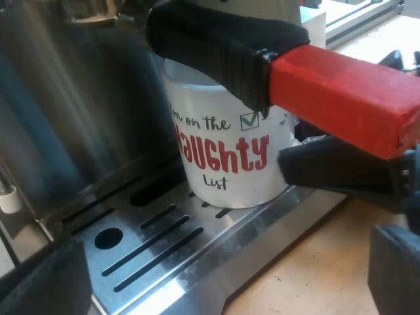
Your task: Place mug into machine
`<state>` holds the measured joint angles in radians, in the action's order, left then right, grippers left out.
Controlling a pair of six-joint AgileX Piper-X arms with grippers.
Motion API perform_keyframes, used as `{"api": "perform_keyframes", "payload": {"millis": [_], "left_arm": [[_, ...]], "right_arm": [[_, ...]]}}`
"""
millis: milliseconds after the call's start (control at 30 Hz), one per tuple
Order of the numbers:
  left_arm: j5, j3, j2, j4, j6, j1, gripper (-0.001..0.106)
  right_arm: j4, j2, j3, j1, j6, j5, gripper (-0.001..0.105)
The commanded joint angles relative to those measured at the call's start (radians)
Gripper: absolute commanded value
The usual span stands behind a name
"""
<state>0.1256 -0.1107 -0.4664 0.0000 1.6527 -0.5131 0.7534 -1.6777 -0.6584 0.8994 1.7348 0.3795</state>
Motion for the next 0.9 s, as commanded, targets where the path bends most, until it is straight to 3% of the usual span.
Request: {"api": "perform_keyframes", "payload": {"millis": [33, 500, 733, 900], "left_arm": [[-0.010, -0.003, -0.003, -0.014, 0.016, -0.007, 0.087], [-0.010, -0.003, -0.003, -0.014, 0.016, -0.007, 0.087], [-0.010, -0.003, -0.003, -0.014, 0.016, -0.007, 0.087], [-0.010, -0.009, -0.003, -0.029, 0.016, -0.007, 0.087]], "right_arm": [[0.014, -0.020, -0.033, -0.001, 0.013, -0.006, 0.055], [-0.029, -0.140, -0.220, -0.022, 0.013, -0.025, 0.055], [-0.050, -0.124, -0.220, -0.010, 0.013, -0.016, 0.055], [-0.203, -0.069, -0.220, 0.011, 0.012, 0.025, 0.055]]}}
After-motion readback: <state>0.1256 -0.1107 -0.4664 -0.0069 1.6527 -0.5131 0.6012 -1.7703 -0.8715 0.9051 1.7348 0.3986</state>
